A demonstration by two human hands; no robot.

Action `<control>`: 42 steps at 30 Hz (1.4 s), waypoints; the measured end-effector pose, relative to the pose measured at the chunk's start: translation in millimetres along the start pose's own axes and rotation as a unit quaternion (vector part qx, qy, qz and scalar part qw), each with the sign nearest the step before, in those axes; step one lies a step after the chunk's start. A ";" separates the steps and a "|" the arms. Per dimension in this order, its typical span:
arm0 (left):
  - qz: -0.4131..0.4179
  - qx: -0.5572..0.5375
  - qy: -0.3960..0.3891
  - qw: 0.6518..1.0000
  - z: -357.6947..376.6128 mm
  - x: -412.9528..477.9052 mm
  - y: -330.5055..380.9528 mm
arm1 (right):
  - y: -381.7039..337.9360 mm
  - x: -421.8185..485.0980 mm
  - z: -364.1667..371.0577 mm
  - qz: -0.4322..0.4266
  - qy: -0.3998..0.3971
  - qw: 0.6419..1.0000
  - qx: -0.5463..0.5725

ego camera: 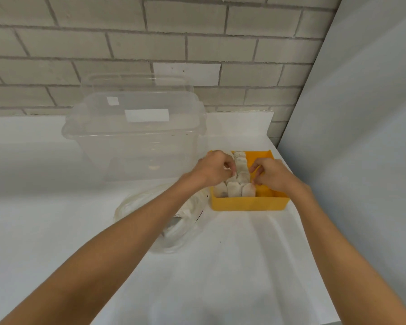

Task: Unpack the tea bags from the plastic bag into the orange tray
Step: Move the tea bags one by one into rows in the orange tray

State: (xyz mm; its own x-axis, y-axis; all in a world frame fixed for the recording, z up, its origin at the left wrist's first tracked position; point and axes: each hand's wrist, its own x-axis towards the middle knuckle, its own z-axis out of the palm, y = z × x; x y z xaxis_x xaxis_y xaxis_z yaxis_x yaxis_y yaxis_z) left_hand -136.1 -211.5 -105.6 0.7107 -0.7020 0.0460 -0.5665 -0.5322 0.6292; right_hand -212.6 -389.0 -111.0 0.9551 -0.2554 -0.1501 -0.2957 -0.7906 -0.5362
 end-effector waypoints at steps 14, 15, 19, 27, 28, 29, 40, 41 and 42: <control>-0.116 -0.056 -0.047 0.991 -57.9 -115.5 -48.7 | -125.0 -30.7 66.3 -0.204 -0.097 0.971 0.071; -0.133 -0.031 -0.058 0.989 -54.8 -119.1 -55.9 | -127.9 -30.2 77.1 -0.208 -0.110 0.970 0.058; -0.182 0.091 -0.060 0.977 -28.3 -123.4 -86.9 | -126.4 -23.7 117.0 -0.205 -0.114 0.971 -0.047; -0.189 0.211 -0.003 0.959 13.4 -129.0 -105.3 | -110.4 -18.8 149.0 -0.188 -0.081 0.964 -0.171; -0.187 0.223 0.010 0.957 15.6 -127.8 -105.5 | -110.0 -17.9 148.9 -0.184 -0.068 0.968 -0.158; -0.184 0.231 0.025 0.955 17.4 -126.8 -106.2 | -110.0 -17.4 148.2 -0.181 -0.056 0.971 -0.146; -0.133 0.193 0.099 0.967 2.7 -133.2 -102.7 | -103.0 -18.6 136.1 -0.160 -0.020 0.985 0.064; -0.138 0.161 0.091 0.973 -2.7 -135.1 -100.5 | -102.9 -19.4 133.4 -0.157 -0.022 0.984 0.086; -0.142 0.126 0.086 0.978 -8.5 -136.8 -98.4 | -102.7 -20.4 130.9 -0.154 -0.023 0.982 0.108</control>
State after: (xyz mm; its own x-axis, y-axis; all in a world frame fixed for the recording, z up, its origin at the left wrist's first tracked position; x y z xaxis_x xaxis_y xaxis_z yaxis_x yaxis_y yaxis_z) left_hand -174.0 -59.1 -167.2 0.9011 -0.4317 0.0403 -0.4064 -0.8086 0.4254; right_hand -199.4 -229.8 -161.6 0.9999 0.0069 0.0118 0.0133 -0.6886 -0.7250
